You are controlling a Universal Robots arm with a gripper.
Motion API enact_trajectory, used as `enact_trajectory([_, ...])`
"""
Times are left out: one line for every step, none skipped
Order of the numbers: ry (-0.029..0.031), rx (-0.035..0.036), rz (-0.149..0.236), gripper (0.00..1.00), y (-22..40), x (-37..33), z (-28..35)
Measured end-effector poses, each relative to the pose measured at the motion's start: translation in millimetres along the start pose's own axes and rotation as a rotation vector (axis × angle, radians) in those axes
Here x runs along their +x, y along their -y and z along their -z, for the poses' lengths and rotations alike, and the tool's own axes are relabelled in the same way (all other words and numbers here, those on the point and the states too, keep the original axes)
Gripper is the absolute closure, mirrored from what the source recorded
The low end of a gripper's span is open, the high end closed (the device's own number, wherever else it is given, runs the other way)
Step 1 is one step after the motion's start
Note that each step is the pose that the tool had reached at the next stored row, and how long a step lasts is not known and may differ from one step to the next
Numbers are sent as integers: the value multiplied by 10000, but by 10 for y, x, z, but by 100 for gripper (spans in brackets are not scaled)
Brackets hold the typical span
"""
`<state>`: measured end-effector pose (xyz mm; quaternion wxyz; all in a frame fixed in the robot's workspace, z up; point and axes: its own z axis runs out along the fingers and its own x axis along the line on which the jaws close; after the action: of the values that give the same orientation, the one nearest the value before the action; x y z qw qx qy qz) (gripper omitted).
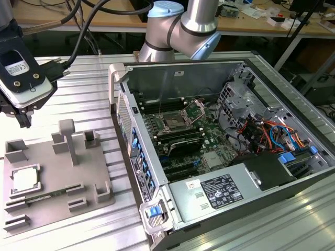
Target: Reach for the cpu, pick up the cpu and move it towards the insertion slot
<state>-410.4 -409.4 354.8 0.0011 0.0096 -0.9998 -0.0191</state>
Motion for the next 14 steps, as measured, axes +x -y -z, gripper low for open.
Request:
enact_trajectory([0,0,0,89,0,0,0])
enact_trajectory([0,0,0,89,0,0,0])
enact_trajectory([-1,0,0,89,0,0,0])
enact_trajectory([-2,0,0,89,0,0,0])
enact_trajectory([-4,0,-1,89,0,0,0])
enact_trajectory([-4,0,0,89,0,0,0])
enact_trajectory([-5,0,0,89,0,1,0])
enact_trajectory([-4,0,1,89,1,3,-1])
enact_trajectory([-5,0,1,89,0,5,0])
enact_trajectory([-4,0,-1,89,0,7,0])
enact_trajectory([-4,0,0,89,0,10,0])
enact_trajectory([-4,0,0,89,0,11,0])
enact_trajectory([-5,0,1,89,0,12,0])
enact_trajectory([-5,0,0,89,0,15,0])
